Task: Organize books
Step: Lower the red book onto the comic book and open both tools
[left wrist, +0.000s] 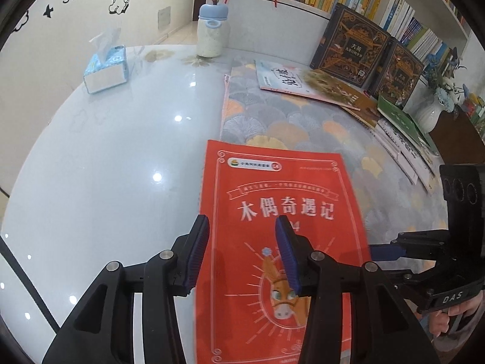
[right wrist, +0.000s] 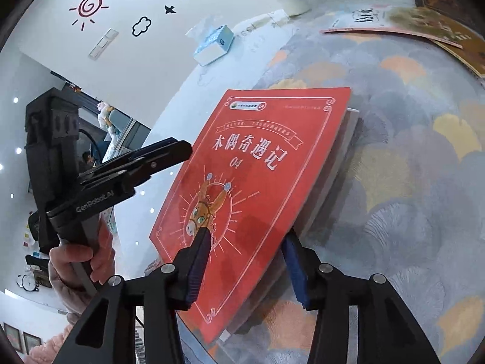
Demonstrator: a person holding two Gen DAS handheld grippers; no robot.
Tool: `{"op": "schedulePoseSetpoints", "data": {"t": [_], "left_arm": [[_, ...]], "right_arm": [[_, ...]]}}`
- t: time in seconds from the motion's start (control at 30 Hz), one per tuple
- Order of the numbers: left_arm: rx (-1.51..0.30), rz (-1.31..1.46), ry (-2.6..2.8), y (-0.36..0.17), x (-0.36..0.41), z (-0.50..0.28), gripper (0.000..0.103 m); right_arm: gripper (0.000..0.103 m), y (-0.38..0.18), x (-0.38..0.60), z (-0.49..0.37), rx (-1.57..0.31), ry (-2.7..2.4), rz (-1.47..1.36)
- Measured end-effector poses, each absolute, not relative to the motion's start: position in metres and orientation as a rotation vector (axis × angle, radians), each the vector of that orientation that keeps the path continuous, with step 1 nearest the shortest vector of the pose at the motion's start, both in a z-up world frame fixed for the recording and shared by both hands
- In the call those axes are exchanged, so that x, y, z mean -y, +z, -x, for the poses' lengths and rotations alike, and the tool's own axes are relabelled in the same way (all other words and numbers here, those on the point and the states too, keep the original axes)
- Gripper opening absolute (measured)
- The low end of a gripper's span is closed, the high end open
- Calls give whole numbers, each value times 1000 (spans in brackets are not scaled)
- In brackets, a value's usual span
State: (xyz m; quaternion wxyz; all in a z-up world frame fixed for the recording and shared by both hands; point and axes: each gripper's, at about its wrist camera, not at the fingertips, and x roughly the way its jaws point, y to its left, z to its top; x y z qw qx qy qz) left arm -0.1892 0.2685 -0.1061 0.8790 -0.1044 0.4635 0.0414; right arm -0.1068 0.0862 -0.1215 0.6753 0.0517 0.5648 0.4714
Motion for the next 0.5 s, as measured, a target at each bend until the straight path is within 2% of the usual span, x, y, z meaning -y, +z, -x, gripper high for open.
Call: {"op": "schedulePoseSetpoints", "data": {"t": [0.5], "left_arm": [[-955,264,97,-84,-211,169,45]], "right_arm": [[47,-87,1,99,-1161,1069,-144]]}}
